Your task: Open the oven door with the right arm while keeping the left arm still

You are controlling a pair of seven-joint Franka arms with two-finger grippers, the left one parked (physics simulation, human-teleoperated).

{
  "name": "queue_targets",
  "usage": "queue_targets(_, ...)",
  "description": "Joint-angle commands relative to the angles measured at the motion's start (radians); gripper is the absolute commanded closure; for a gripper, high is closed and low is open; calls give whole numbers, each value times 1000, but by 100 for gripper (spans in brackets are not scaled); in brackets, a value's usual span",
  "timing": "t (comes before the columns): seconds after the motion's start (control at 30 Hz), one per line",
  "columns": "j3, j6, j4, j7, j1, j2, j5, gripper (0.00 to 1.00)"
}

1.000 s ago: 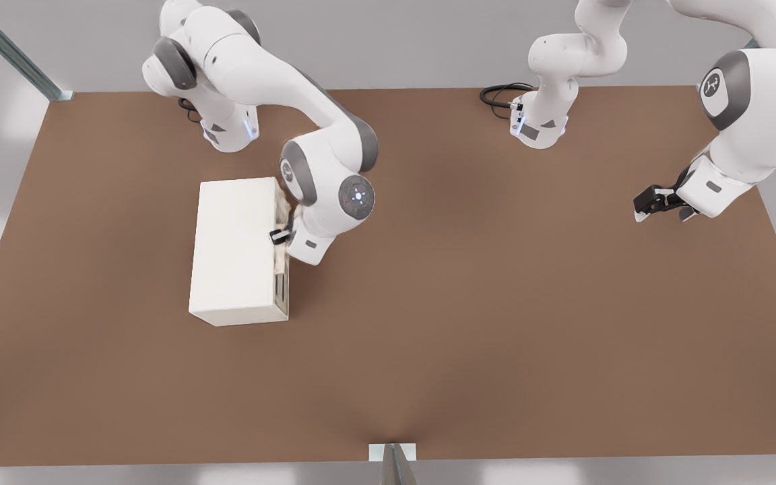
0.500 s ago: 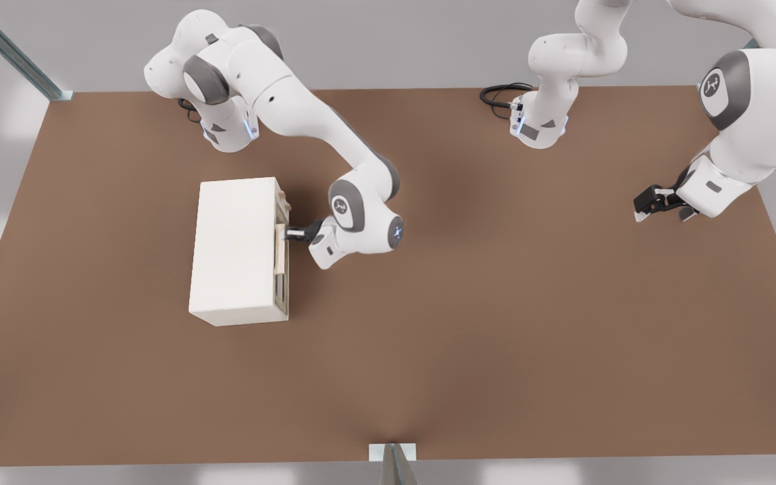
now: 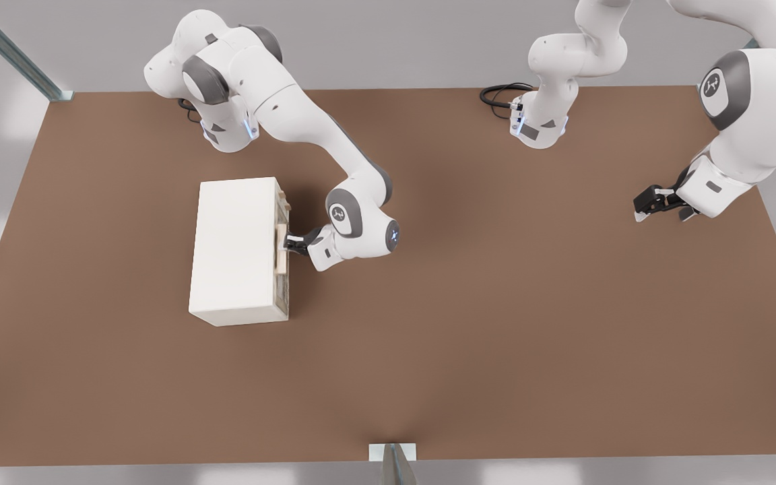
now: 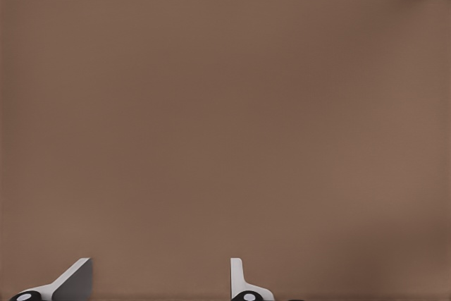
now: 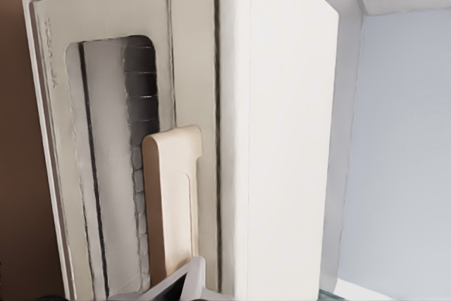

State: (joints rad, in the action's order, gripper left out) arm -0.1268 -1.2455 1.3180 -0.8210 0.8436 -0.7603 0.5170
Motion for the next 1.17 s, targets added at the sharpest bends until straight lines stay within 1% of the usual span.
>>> queue_targets(0.0, 1, -19, 0, -159, 2, 1, -5, 100)
queue_targets(0.13, 9, -43, -59, -159, 26, 2, -20, 100)
queue_targets(0.2, 15, -106, -105, -175, 26, 2, -103, 100)
queue_targets(0.23, 16, -130, -111, -175, 26, 7, -106, 100)
queue_targets(0.27, 21, -147, -111, -159, 22, 41, -114, 100)
queue_targets(0.3, 24, -150, -105, -93, -32, 127, -190, 100)
queue_targets(0.33, 27, -150, -102, 54, -141, 229, -357, 100)
queue_targets(0.37, 27, -147, -91, 331, -323, 337, -509, 88)
queue_targets(0.4, 36, -150, -88, 489, -425, 389, -523, 44)
queue_targets(0.43, 53, -157, -72, 560, -518, 435, -537, 0)
queue_targets(0.47, 76, -167, -3, 618, -610, 515, -613, 0)
queue_targets(0.5, 75, -190, 0, 727, -644, 542, -629, 0)
queue_targets(0.53, 75, -206, -3, 776, -666, 555, -627, 0)
queue_targets(0.57, 79, -206, -5, 776, -698, 565, -627, 0)
queue_targets(0.87, 72, -219, -37, 784, -709, 539, -629, 0)
queue_targets(0.97, 41, -219, -51, 784, -715, 536, -620, 0)
queue_targets(1.13, 38, -213, -51, 784, -716, 538, -621, 0)
